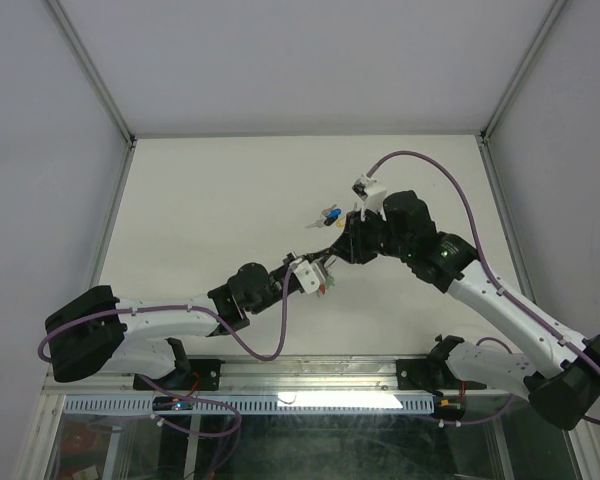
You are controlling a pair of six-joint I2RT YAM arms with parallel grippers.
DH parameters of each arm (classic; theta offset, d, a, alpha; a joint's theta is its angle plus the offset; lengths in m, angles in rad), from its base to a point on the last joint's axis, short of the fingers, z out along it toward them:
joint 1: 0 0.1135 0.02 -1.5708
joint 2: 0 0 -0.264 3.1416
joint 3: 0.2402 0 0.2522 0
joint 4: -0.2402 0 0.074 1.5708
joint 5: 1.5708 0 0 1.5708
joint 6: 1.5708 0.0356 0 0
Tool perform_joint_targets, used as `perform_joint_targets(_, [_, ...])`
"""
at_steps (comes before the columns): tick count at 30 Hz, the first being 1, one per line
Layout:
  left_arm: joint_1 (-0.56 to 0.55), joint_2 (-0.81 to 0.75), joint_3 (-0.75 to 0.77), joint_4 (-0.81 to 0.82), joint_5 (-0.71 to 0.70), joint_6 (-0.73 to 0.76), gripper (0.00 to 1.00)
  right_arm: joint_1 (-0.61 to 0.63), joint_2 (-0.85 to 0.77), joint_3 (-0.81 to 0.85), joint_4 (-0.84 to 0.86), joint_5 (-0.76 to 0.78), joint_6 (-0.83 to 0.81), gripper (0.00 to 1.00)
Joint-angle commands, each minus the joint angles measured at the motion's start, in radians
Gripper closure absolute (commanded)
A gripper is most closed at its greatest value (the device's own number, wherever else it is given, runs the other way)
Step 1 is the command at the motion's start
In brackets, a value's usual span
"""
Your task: Put the keys on the keyring
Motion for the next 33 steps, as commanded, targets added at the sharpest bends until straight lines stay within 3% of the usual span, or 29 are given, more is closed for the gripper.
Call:
perform_joint_targets(1, [-0.018, -0.032, 0.036, 0.038, 0.017, 0.021, 1.0, -0.002, 0.006, 0.023, 0.058, -0.024, -0.02, 0.79])
perform_joint_targets(6, [-0.019, -0.033, 0.034, 0.036, 0.015, 0.025, 1.0, -0.003, 0.007, 0.018, 0.069, -0.034, -0.053, 0.99])
perform_joint_targets(17, [-0.019, -0.051, 0.025, 0.05, 0.015, 0.009, 0.85, -0.002, -0.051, -0.08, 0.205, -0.126, -0.135, 1.0])
perform_joint_targets(27, [-0.02, -0.049, 0.028, 0.045, 0.021, 0.009, 0.9, -0.002, -0.078, -0.098, 0.211, -0.129, -0.159, 1.0])
perform_joint_targets(33, [-0.019, -0.045, 0.027, 0.047, 0.017, 0.009, 0.85, -0.002, -0.101, -0.088, 0.209, -0.11, -0.155, 1.0])
